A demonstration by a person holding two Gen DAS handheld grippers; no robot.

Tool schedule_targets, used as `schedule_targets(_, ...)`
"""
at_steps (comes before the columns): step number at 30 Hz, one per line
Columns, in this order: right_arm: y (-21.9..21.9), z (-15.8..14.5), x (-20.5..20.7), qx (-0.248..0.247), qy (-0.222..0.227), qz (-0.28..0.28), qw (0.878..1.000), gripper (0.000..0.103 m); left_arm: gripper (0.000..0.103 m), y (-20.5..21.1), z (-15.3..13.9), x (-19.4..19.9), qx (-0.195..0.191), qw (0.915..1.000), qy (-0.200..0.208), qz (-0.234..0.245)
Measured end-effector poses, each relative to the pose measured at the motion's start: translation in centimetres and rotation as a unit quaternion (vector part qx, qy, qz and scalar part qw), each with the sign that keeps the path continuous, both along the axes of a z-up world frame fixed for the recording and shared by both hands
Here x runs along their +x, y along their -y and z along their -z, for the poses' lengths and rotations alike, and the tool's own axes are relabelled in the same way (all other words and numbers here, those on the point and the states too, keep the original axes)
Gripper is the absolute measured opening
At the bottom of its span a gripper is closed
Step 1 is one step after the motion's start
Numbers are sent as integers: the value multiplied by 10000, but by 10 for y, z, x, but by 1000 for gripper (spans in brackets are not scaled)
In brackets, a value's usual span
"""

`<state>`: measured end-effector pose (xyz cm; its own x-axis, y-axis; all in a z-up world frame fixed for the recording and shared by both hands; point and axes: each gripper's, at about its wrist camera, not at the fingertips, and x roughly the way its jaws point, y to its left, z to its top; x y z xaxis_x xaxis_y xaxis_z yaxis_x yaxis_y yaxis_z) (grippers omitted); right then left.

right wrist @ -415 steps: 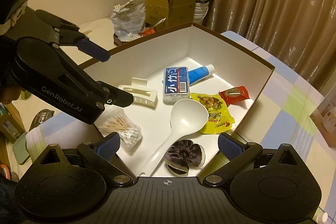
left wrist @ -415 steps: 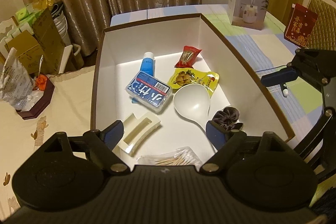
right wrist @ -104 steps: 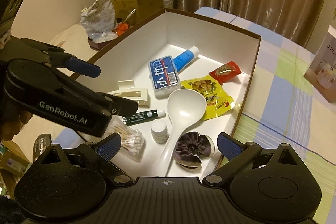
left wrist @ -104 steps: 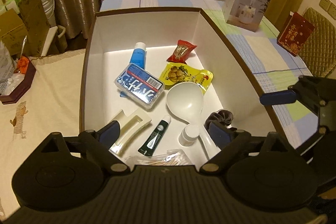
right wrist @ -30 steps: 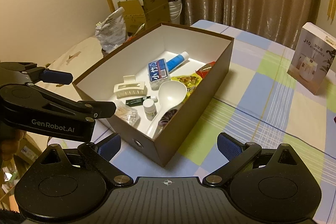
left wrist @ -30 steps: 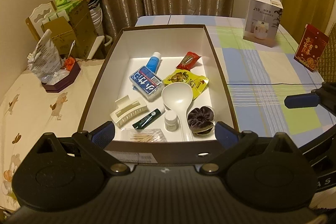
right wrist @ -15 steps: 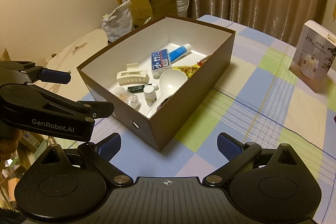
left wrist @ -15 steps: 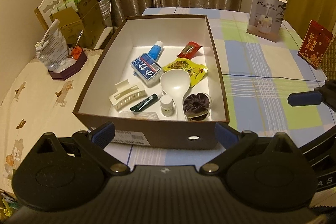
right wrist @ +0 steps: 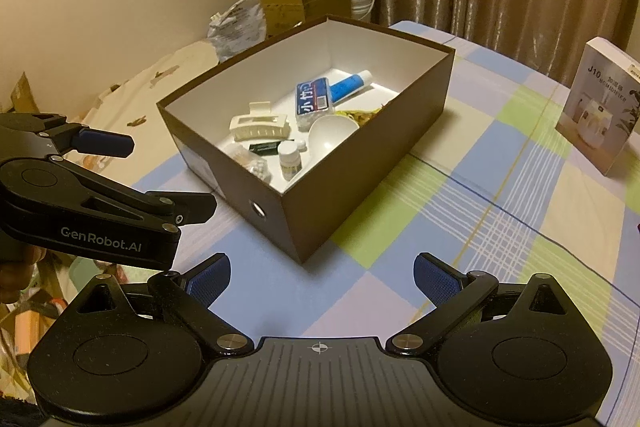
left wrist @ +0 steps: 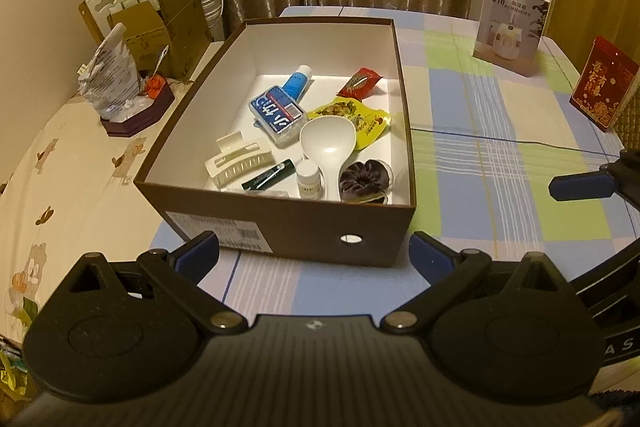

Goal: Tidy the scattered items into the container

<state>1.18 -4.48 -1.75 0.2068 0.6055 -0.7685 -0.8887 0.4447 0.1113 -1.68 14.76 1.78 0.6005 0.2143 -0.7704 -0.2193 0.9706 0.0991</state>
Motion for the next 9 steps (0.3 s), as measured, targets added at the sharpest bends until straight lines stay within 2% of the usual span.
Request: schedule_targets(9,7,2,-5,-16,41,-153,9999,103,100,8,5,-12,115,9998,-32,-179)
